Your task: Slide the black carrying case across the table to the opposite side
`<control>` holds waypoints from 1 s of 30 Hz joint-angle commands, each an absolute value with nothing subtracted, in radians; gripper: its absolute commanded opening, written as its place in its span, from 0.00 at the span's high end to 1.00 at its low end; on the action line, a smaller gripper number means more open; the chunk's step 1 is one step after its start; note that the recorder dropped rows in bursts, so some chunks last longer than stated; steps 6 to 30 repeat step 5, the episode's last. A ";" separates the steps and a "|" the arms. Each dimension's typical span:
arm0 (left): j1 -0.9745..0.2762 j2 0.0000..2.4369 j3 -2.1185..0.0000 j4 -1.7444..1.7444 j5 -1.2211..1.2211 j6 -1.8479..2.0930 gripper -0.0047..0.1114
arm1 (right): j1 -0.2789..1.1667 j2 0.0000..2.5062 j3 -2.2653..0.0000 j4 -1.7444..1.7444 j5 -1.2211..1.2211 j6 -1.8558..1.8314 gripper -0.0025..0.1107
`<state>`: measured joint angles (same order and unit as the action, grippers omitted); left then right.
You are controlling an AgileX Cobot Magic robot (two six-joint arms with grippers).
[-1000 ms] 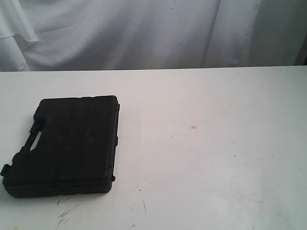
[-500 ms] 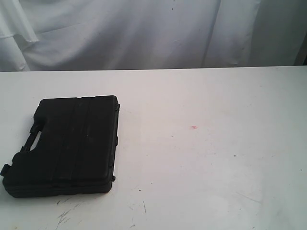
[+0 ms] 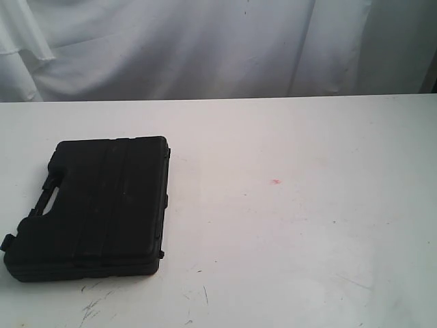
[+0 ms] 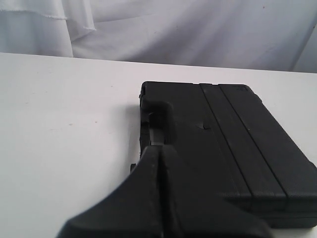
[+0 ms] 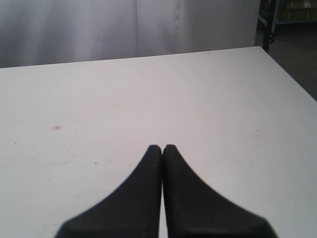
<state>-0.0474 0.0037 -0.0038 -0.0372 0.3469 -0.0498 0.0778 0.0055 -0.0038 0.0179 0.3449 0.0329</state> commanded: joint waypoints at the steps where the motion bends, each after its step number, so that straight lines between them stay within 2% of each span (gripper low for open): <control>1: -0.052 0.000 0.000 -0.043 0.339 -0.047 0.96 | 0.079 0.000 0.000 0.019 0.345 0.036 0.98; 30: -0.052 0.000 0.000 -0.043 0.339 -0.047 0.96 | 0.079 0.000 0.000 0.019 0.345 0.036 0.98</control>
